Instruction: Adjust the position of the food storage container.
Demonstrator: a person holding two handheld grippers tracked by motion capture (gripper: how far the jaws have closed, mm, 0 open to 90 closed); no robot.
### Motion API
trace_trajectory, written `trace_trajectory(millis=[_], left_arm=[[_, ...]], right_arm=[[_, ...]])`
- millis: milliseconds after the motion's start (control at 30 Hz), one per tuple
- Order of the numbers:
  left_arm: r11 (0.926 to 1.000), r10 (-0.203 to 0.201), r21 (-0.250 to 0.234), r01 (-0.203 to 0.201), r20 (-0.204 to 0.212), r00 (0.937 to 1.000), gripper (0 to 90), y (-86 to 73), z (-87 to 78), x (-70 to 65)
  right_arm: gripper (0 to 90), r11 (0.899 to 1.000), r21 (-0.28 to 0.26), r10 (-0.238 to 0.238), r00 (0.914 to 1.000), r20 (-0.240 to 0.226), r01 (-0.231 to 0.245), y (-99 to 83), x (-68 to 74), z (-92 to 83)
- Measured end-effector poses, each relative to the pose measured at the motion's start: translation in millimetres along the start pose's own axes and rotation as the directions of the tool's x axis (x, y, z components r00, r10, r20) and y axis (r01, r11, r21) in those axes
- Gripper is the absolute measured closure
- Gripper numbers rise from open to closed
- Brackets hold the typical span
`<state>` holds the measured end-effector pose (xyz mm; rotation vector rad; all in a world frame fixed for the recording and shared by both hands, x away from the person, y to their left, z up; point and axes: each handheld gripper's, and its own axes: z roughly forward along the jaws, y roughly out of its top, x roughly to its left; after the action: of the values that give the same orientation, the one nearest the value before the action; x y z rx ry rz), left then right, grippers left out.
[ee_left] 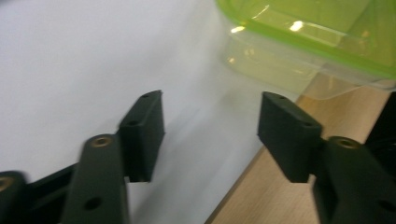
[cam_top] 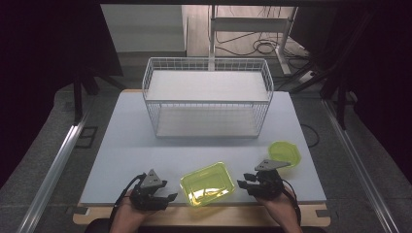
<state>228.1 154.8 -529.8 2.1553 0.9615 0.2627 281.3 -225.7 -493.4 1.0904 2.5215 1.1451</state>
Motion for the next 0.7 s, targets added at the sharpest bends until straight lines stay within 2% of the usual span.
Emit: trace_trajectory(millis=[167, 267, 333, 433, 533, 700], left_arm=[[0.9999, 0.013, 0.004, -0.013, -0.031, 0.9994, 18.7, -3.9, -2.0, -0.4], [0.9996, 0.027, 0.013, -0.026, -0.070, 0.9971, 7.8, -5.8, -1.4, -2.3], [0.9993, 0.035, 0.014, -0.034, -0.090, 0.9953, 4.1, -6.3, -1.0, -3.5], [0.9991, 0.042, 0.013, -0.041, -0.104, 0.9937, 2.0, -6.5, -0.6, -3.6], [0.9991, 0.042, 0.001, -0.042, -0.100, 0.9941, 1.4, -6.8, -0.8, -3.1], [0.9991, 0.042, -0.003, -0.043, -0.103, 0.9937, 1.2, -7.2, -0.7, -2.2]], right_arm=[[39.2, 1.000, -0.028, -0.002, 0.9999, 0.011, 0.002, -1.8, -1.5, -2.9], [30.0, 0.999, -0.031, 0.010, 0.9999, -0.011, -0.011, -3.3, -3.2, -2.4], [24.7, 1.000, -0.023, 0.009, 0.9995, -0.030, -0.010, -4.8, -5.3, 0.3], [20.0, 1.000, -0.017, 0.020, 0.9987, -0.048, -0.021, -6.3, -6.3, 3.5], [17.3, 0.999, -0.025, 0.020, 0.9977, -0.065, -0.022, -5.8, -6.0, 5.1], [14.8, 0.999, -0.024, 0.024, 0.9975, -0.066, -0.026, -5.2, -5.7, 6.3]])
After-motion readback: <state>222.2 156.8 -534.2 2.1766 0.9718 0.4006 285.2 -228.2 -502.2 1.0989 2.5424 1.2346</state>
